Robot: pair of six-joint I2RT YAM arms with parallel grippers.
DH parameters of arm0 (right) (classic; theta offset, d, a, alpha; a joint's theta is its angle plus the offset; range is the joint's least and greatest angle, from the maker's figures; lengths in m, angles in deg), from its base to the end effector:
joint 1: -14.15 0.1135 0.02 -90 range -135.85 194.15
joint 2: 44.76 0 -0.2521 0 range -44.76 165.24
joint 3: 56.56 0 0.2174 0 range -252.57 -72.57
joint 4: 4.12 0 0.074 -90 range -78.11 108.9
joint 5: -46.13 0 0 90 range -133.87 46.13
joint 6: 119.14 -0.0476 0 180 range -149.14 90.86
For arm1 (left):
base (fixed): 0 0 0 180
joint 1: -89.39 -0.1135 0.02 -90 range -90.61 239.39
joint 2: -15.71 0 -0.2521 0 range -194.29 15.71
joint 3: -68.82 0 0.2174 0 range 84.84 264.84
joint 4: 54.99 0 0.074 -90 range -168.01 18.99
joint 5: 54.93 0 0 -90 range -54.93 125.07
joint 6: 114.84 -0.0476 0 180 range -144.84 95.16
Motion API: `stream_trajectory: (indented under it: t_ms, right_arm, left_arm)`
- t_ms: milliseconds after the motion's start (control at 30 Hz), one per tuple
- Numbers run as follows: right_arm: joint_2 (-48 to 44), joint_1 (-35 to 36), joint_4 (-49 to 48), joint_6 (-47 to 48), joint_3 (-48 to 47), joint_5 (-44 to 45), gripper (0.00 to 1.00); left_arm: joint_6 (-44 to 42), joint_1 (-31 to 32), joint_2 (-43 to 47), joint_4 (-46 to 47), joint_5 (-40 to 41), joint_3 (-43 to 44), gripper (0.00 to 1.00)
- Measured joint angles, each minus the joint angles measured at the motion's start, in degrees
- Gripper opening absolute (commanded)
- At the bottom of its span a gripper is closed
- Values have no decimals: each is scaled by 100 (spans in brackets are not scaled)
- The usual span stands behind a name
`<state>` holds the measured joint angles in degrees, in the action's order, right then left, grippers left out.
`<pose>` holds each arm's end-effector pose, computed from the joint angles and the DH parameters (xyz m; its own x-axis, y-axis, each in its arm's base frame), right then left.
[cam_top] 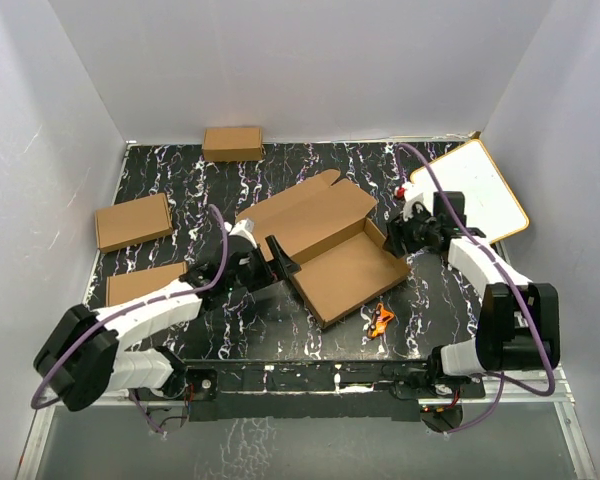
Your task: Fold the paper box
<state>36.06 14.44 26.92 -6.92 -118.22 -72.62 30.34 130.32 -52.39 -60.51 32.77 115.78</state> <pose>0.2591 0.0242 0.2021 -0.5931 -0.3346 -0.7323 -0.5797 0.8087 0.1000 0.1781 -0.1570 0.2145 -0.7532 -0.4326 -0.4955 0.1110 0.6590 -0.7440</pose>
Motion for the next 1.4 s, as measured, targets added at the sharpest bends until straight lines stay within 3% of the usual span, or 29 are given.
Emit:
stream_trajectory:
  t_ms: [233, 567, 767, 900, 1100, 1400]
  right_arm:
    - [-535, -640, 151, 221, 2, -1086, 63]
    - [-1202, -791, 409, 870, 229, -2433, 63]
    - [-1364, -789, 1495, 2006, 109, -3082, 63]
    - [-1139, -780, 2887, 3501, -468, -3283, 61]
    - [-940, -647, 4868, 6028, -660, -3368, 58]
    - [-1484, 686, 5711, 8000, 116, -2514, 61]
  left_arm:
    - [-101, 2, -938, -76, 87, 614, 89]
    - [-496, 2, -1735, -675, 415, 1547, 90]
    - [-822, 0, -2111, -881, 511, 1945, 91]
    - [-990, 0, -2149, -1010, 605, 2122, 92]
    - [-1178, 0, -1626, -1272, 680, 2011, 92]
    - [-1099, 11, 916, -929, 448, 586, 92]
